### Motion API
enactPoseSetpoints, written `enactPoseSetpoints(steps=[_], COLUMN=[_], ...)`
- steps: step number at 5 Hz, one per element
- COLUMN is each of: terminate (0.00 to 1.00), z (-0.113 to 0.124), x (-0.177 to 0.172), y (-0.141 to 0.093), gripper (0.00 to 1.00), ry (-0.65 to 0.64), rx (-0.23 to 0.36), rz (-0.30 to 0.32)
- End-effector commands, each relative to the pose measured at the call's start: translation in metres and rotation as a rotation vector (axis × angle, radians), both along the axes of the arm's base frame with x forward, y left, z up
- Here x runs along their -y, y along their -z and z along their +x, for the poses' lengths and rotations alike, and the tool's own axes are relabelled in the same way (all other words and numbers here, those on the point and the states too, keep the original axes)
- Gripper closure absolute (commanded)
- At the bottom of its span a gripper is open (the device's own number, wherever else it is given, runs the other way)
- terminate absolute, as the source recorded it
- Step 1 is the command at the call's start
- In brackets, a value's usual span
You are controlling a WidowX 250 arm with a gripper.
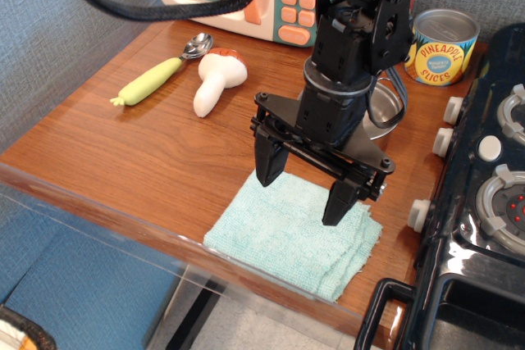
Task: Put the silver pot in the lower left corner of table.
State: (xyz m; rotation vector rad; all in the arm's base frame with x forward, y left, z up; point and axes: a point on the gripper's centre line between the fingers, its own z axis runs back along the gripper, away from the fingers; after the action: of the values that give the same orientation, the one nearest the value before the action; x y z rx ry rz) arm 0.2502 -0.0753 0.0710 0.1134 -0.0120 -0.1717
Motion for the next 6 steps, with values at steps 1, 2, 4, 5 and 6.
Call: enactPoseSetpoints(steps=[1, 2, 4, 5, 6], terminate=[0.00, 0.00, 0.00, 0.00, 0.00], z=[0.000, 0.024, 0.089, 0.121, 0.140], x=[0.000, 0.005, 0.026, 0.030, 0.028], y=[0.000, 0.008, -0.001, 0.003, 0.014], gripper=[0.00, 0.00, 0.00, 0.00, 0.00], ry=[0.000, 0.016, 0.017, 0.007, 0.001], rx=[0.000, -0.020, 0.059, 0.068, 0.065], rz=[0.000, 0.013, -0.073, -0.100, -0.106])
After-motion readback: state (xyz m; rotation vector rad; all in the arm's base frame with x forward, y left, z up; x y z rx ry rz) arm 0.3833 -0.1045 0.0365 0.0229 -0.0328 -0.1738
